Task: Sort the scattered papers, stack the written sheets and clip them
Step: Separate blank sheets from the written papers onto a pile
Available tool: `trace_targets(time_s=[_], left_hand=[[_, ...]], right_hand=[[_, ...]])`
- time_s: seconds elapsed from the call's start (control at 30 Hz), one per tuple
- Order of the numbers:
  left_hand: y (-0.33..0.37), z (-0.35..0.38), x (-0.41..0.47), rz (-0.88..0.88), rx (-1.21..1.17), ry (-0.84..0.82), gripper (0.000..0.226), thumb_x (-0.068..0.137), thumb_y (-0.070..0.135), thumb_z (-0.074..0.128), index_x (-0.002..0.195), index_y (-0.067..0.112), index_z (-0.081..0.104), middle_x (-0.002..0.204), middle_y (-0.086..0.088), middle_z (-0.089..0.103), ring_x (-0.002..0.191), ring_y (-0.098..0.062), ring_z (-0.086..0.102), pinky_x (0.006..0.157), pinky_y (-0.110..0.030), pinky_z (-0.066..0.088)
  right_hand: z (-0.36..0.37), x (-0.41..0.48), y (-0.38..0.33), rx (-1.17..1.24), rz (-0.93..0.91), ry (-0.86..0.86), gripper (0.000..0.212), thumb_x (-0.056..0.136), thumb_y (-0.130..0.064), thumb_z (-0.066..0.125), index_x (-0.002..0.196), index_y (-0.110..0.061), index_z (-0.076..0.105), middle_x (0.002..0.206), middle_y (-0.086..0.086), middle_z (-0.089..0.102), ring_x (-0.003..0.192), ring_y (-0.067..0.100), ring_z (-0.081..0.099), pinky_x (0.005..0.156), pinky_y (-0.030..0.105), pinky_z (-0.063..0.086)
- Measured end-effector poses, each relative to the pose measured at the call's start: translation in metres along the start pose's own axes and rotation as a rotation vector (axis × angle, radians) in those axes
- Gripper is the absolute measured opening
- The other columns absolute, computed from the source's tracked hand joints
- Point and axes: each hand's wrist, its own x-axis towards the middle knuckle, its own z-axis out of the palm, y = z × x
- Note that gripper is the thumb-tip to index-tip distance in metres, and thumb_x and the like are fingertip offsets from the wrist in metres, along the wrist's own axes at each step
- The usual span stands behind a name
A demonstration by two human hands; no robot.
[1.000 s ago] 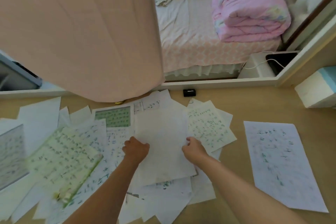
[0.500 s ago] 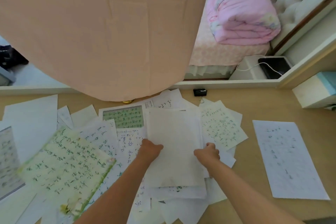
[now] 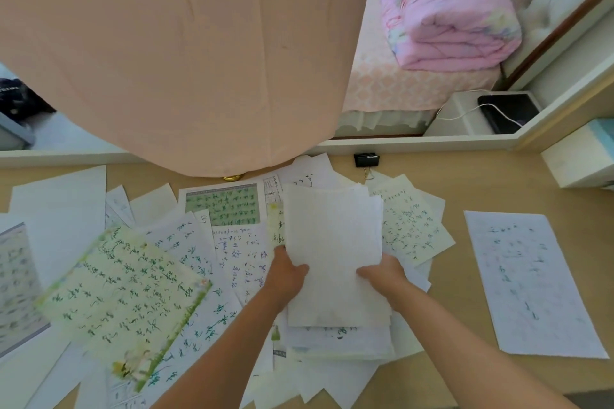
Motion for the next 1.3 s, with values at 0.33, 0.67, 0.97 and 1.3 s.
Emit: trace_targets(time_s=[0.33, 0.67, 0.97, 1.3], left_hand=[[0.009, -0.008, 0.003, -0.061, 0.359, 0.381, 0.072, 0.087, 0.022, 0.069, 0.146, 0.013, 0.03, 0.15, -0.015, 0.025, 0.137, -0.034, 0.025, 0.105, -0.052, 0.038], [0.018, -0.004, 0.023, -0.132, -0.161, 0.29, 0.035, 0.085, 0.018, 0.076, 0.109, 0.005, 0.054, 0.094, -0.006, 0.062, 0.075, -0.019, 0.057, 0.059, -0.025, 0.047], [-0.002, -0.032, 0.013, -0.136, -0.411, 0.123, 0.065, 0.099, 0.029, 0.053, 0.155, 0.019, 0.023, 0.156, -0.003, 0.034, 0.143, -0.031, 0.034, 0.116, -0.05, 0.03], [-0.023, -0.082, 0.0, 0.082, -0.237, 0.203, 0.053, 0.094, -0.002, 0.052, 0.141, 0.018, 0.041, 0.123, -0.011, 0.059, 0.103, -0.031, 0.059, 0.084, -0.042, 0.051]], right_hand=[[-0.09, 0.009, 0.012, -0.059, -0.13, 0.118, 0.038, 0.085, 0.002, 0.063, 0.118, -0.017, 0.058, 0.106, 0.004, 0.062, 0.095, 0.024, 0.057, 0.081, 0.031, 0.044], [-0.038, 0.015, 0.01, -0.107, -0.156, 0.02, 0.037, 0.081, 0.003, 0.056, 0.11, -0.019, 0.058, 0.102, 0.002, 0.066, 0.092, 0.023, 0.062, 0.068, 0.028, 0.05], [-0.016, 0.0, -0.002, 0.056, -0.175, -0.083, 0.037, 0.084, 0.008, 0.056, 0.104, -0.022, 0.06, 0.104, 0.003, 0.069, 0.091, 0.021, 0.066, 0.079, 0.037, 0.057], [0.019, 0.012, -0.007, -0.72, -0.319, 0.157, 0.068, 0.081, -0.035, 0.068, 0.143, -0.03, 0.04, 0.148, 0.003, 0.028, 0.136, 0.027, 0.024, 0.104, 0.047, 0.036]])
